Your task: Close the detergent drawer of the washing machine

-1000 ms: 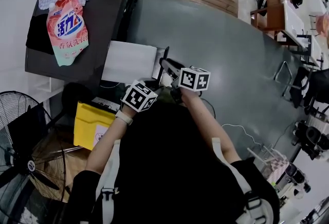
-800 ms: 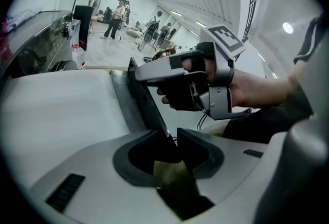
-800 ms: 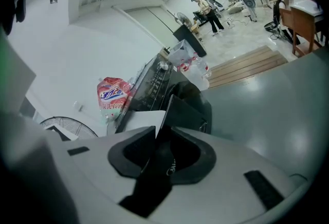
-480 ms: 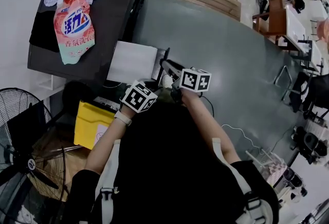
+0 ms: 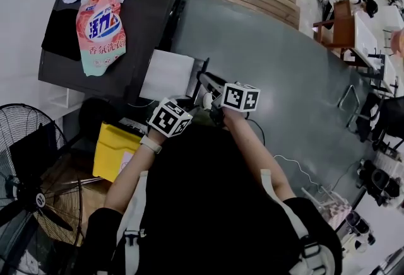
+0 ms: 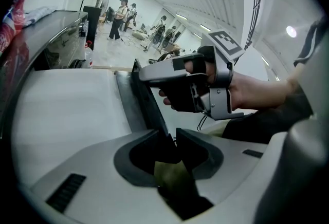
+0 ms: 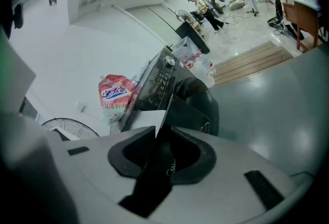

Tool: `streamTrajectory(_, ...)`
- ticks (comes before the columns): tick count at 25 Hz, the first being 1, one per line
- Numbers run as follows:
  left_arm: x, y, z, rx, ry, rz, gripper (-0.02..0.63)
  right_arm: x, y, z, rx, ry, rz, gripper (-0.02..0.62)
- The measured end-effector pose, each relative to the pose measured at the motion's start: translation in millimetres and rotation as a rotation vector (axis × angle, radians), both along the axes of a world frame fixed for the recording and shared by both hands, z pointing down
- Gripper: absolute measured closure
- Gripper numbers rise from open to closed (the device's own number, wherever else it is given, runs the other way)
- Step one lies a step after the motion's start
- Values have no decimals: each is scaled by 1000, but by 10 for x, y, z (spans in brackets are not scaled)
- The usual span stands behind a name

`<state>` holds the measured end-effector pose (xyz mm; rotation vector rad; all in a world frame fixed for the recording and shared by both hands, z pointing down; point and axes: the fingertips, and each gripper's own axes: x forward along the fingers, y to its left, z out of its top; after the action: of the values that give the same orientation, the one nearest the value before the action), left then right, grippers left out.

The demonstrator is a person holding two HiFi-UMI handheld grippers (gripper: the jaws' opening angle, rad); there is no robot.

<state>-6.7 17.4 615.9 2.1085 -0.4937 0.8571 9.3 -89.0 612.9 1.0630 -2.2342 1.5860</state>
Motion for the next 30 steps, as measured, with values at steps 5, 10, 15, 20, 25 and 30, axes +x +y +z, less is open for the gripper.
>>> streamTrajectory(5,-125,-19,-11,8,-7,-15,500,-119,-11,-4,1,-12,2,489)
streamTrajectory(10,-271,-43,-12,20,-17,-31,502,-260,-31,-4,2,-16,-3,488)
streamTrajectory(15,-430,-79,-22,32,-32,-52,505,-422,-63,-29,0,-39,-5,488)
streamTrajectory(20,-585,-117,-33,48,-50,-83,509,-568,-100,-37,6,-52,-19,488)
streamTrajectory(25,-742,-143,-43,77,-87,-116,514,-729,-124,-54,7,-62,-47,485)
streamTrajectory(30,-950,-165,-32,92,-129,-169,515,-921,-163,-65,9,-83,-81,483)
